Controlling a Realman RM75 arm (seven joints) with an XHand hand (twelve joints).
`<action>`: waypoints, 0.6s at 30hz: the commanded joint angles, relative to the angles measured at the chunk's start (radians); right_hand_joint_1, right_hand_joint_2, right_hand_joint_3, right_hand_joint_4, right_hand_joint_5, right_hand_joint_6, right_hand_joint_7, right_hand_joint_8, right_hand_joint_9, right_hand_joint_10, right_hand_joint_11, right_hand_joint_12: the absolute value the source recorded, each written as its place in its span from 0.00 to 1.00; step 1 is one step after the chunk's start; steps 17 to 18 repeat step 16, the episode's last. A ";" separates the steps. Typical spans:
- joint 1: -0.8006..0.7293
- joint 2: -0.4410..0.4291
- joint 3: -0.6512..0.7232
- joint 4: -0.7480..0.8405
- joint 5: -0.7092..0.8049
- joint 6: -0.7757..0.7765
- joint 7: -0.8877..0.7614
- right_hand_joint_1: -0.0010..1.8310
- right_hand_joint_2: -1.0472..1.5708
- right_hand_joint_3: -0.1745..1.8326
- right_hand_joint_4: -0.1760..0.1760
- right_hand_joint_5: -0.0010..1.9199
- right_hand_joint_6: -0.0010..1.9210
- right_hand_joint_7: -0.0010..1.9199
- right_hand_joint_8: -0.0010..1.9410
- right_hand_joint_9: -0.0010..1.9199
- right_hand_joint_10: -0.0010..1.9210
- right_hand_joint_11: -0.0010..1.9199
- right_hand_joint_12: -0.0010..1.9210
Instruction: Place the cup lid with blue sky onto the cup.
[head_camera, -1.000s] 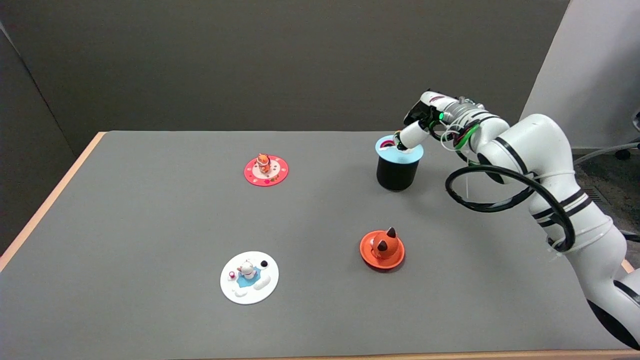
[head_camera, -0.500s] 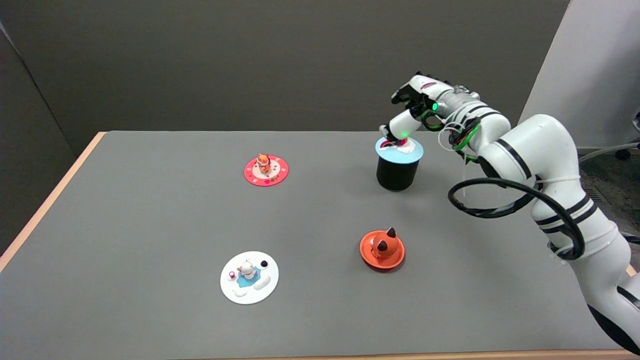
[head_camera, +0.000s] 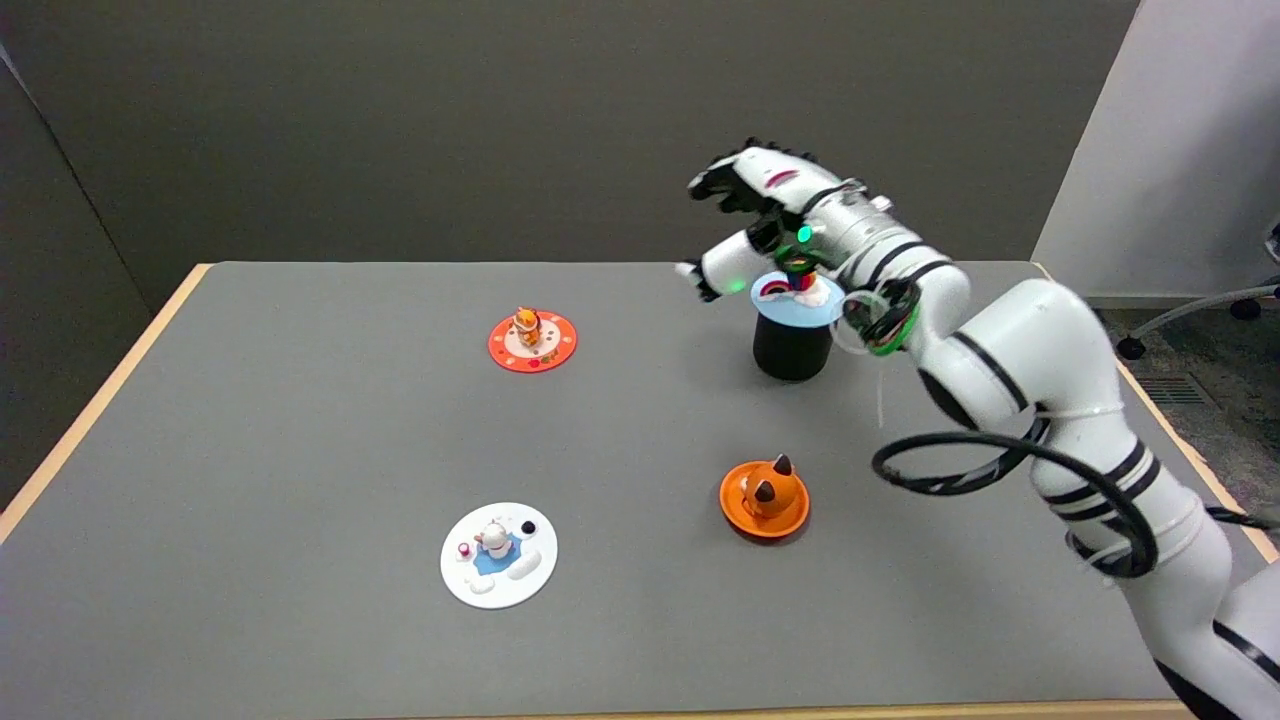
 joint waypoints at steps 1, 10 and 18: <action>-0.098 -0.113 -0.120 -0.040 -0.043 -0.326 0.004 0.47 0.53 0.60 0.21 0.30 0.10 0.24 0.09 0.30 0.11 0.18 0.37; -0.186 -0.133 -0.073 -0.043 -0.041 -0.397 0.004 0.43 0.53 0.57 0.23 0.29 0.10 0.26 0.09 0.30 0.11 0.18 0.37; -0.279 -0.221 0.006 -0.044 -0.050 -0.455 -0.002 0.43 0.53 0.56 0.23 0.29 0.10 0.27 0.09 0.29 0.11 0.18 0.36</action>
